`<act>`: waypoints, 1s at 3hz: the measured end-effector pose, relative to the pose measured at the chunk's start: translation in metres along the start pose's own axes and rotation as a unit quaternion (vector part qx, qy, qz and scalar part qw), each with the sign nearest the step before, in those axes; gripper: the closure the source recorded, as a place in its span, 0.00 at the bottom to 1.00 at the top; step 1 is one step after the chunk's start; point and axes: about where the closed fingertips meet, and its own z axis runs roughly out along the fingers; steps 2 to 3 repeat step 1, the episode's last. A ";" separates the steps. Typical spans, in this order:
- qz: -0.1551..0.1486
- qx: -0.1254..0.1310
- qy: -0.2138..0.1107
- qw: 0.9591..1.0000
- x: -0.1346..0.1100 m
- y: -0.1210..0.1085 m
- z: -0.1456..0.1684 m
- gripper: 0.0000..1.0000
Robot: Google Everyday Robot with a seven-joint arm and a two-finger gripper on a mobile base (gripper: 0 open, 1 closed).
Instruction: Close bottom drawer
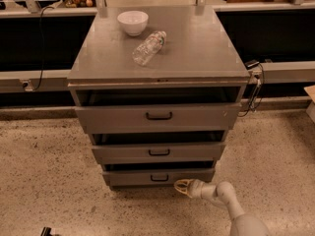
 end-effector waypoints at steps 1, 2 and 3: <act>0.008 0.022 -0.005 1.000 -0.006 0.010 -0.034 1.00; 0.008 0.022 -0.005 1.000 -0.006 0.010 -0.034 1.00; 0.008 0.022 -0.005 1.000 -0.006 0.010 -0.034 1.00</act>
Offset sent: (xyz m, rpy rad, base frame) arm 0.0000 0.0000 0.0000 0.0000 0.0000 0.0000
